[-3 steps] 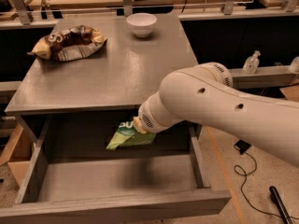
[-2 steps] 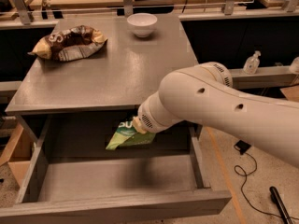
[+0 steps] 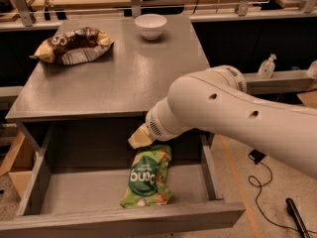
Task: Place green rice chip bag into top drawer
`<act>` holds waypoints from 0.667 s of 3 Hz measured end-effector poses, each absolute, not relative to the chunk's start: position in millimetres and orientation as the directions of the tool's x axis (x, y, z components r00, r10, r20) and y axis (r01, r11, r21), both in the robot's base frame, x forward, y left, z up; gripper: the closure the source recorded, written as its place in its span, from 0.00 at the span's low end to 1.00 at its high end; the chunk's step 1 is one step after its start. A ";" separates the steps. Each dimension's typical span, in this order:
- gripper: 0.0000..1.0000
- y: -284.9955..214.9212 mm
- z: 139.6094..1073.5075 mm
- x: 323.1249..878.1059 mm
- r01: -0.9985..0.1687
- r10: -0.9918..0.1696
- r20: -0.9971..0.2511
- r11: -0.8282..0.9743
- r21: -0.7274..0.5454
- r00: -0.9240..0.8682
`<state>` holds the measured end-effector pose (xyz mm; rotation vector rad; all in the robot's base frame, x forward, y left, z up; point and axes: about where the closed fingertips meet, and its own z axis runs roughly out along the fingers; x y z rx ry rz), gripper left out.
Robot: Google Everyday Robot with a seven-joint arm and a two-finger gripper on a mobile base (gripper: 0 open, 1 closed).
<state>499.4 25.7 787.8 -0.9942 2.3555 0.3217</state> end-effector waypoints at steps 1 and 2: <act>0.00 26.0 788.2 499.1 -0.718 -0.584 -0.578 0.696 0.003 -0.569; 0.00 19.7 798.5 497.0 -0.707 -0.586 -0.585 0.707 -0.030 -0.561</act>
Offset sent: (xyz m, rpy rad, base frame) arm -0.0041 -0.0161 0.0238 -0.0401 -0.0669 -0.0380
